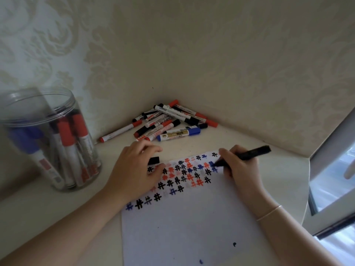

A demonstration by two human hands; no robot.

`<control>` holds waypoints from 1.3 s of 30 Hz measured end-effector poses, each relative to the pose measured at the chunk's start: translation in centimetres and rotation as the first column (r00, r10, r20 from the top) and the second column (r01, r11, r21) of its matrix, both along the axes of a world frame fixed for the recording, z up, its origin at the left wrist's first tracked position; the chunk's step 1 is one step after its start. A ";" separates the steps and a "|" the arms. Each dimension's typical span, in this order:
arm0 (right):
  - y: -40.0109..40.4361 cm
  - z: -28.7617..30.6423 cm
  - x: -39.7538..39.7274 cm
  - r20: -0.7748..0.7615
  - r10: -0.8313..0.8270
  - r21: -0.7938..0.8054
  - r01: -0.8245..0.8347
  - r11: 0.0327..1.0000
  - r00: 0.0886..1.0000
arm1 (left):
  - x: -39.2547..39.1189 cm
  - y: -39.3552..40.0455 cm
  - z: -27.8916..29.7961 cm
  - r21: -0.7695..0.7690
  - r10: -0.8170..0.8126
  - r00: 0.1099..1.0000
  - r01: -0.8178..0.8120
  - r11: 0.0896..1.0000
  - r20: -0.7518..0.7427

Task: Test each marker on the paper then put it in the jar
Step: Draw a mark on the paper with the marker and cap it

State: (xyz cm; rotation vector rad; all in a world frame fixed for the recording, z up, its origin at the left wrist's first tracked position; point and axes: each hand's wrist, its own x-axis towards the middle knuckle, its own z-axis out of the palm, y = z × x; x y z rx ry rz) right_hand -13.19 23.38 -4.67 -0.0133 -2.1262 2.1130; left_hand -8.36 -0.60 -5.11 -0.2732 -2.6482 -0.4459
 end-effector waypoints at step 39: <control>0.2 1.4 1.1 -0.065 0.474 -0.073 -0.478 0.875 0.878 | 0.5 1.9 0.2 0.334 -0.290 0.956 0.290 0.897 -0.052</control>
